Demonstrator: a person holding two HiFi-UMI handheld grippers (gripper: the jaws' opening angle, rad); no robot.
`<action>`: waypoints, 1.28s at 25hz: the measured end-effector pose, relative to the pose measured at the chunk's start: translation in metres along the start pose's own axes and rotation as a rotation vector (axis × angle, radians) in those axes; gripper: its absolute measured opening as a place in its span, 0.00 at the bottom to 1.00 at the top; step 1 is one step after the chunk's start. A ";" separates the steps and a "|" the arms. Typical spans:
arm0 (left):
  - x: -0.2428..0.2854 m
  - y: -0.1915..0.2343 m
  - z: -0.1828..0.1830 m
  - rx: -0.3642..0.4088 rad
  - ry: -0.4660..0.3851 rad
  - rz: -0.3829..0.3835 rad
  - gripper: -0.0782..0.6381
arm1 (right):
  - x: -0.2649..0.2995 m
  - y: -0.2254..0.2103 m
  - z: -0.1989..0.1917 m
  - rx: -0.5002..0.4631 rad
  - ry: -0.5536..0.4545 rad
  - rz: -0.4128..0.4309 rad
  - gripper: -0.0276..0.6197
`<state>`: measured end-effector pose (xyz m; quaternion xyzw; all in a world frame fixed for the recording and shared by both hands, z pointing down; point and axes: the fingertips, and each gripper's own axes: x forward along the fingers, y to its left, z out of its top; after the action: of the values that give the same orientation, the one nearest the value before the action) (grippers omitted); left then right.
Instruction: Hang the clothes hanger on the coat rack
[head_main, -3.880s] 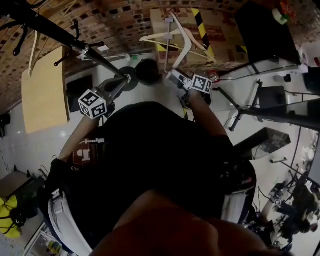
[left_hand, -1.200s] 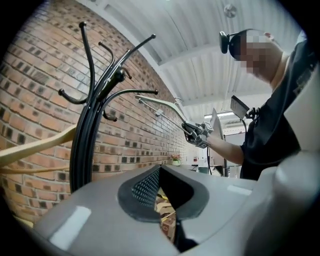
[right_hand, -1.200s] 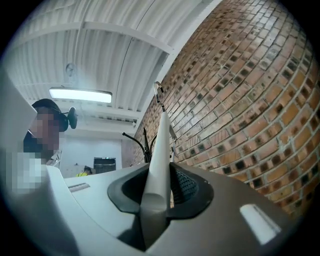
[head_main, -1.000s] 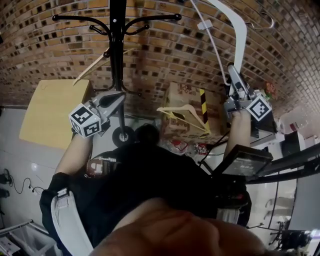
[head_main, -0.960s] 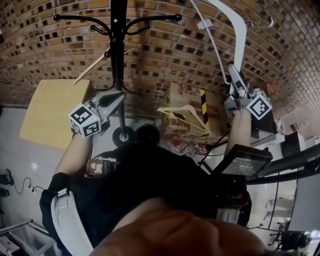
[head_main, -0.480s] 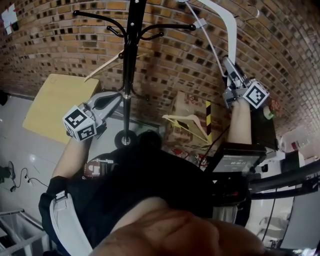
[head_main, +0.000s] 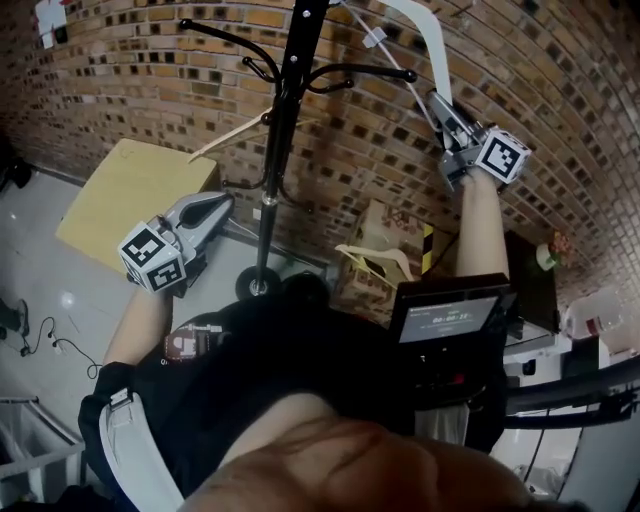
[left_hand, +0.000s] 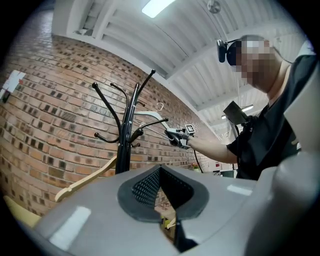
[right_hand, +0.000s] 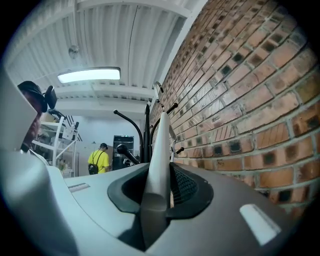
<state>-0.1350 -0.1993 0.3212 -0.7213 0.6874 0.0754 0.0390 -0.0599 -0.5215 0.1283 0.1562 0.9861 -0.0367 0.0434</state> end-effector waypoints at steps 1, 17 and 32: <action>-0.002 0.000 0.000 -0.002 0.001 0.008 0.10 | 0.007 -0.002 0.001 -0.002 0.013 0.011 0.21; -0.034 0.017 -0.005 -0.037 0.003 0.118 0.10 | 0.114 0.005 -0.012 -0.031 0.193 0.222 0.21; -0.038 0.032 -0.013 -0.072 0.008 0.123 0.10 | 0.108 -0.013 -0.051 0.057 0.367 0.423 0.21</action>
<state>-0.1677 -0.1659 0.3418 -0.6789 0.7274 0.0995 0.0058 -0.1697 -0.4965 0.1696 0.3639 0.9215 -0.0255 -0.1334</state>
